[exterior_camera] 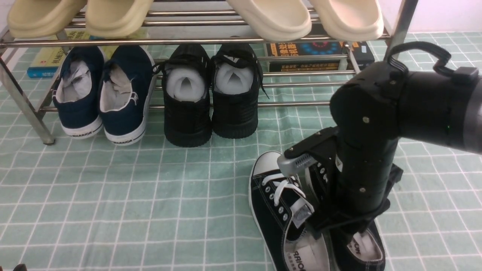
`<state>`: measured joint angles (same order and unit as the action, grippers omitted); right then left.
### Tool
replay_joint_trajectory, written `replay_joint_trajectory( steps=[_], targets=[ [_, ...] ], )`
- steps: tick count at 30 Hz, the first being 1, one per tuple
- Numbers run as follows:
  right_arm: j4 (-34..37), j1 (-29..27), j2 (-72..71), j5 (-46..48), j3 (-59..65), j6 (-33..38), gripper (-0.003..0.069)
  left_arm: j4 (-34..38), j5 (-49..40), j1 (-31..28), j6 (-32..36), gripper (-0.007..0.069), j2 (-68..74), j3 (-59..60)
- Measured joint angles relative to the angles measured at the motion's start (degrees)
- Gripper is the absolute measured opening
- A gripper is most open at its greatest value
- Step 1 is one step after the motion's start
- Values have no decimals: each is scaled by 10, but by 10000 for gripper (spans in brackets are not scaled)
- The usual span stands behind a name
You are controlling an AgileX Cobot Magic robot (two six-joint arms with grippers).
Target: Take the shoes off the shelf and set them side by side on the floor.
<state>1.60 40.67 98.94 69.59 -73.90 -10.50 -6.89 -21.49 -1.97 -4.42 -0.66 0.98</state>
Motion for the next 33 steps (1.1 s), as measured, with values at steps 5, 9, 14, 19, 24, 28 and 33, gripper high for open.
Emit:
replay_joint_trajectory(
  steps=[5,9,14,19,24,28,33],
  targets=[
    [2,0,-57,-1,-7,25,269,0,0,0,0,243,0,0],
    [2,0,-131,2,-7,46,203,0,0,0,0,243,0,0],
    [2,0,-260,9,-7,55,86,0,0,0,0,243,0,0],
    [2,0,-409,18,6,55,-12,0,0,0,0,243,0,0],
    [6,0,-547,-24,110,55,-15,0,0,0,0,243,0,0],
    [6,0,-638,-154,225,55,-15,0,0,0,0,243,0,0],
    [22,0,-703,-400,403,55,-15,0,0,0,0,242,0,0]
  ],
)
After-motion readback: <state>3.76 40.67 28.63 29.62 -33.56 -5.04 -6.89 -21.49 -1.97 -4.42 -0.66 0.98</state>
